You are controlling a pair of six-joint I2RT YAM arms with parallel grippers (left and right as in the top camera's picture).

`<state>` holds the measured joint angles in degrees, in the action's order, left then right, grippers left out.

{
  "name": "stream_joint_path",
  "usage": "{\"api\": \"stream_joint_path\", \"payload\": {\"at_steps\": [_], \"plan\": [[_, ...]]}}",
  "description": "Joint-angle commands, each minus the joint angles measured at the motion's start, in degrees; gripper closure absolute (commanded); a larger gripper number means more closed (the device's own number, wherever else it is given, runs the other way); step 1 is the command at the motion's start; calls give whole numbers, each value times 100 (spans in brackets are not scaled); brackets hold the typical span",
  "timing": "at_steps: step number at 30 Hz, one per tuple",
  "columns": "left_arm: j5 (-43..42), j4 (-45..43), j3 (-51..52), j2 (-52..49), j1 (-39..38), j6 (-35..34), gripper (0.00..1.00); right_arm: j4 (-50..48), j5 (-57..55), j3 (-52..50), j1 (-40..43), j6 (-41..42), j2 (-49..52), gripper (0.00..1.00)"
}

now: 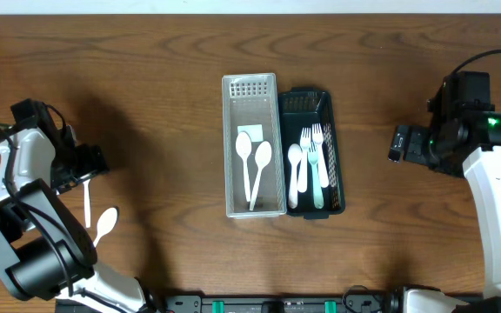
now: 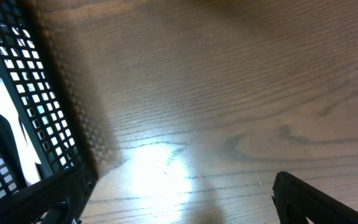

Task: Pack container
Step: 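Move the left gripper to a white spoon on the left and grasp it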

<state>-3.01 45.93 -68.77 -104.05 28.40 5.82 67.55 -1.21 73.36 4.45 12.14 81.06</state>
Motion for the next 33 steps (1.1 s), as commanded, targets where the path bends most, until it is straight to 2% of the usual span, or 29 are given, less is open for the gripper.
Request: {"api": "stream_joint_path", "payload": {"at_steps": [1,18,21,25,29,32,33], "plan": [[116,-103,24,-168,31,216,13,-9,17,2,52,-107,-15,1],[107,-214,24,-881,31,271,14,-7,17,2,52,-153,-15,1],[107,-212,24,-881,31,271,24,-9,17,2,52,-153,-15,1],[107,-186,24,-879,31,271,44,-4,17,2,52,-153,-15,1],[107,-168,24,-881,31,271,55,-4,17,2,52,-155,-15,1],[107,-168,24,-879,31,271,75,-2,17,2,52,-155,-15,1],[107,-168,24,-881,31,269,76,-2,17,2,52,-155,-15,1]]}}
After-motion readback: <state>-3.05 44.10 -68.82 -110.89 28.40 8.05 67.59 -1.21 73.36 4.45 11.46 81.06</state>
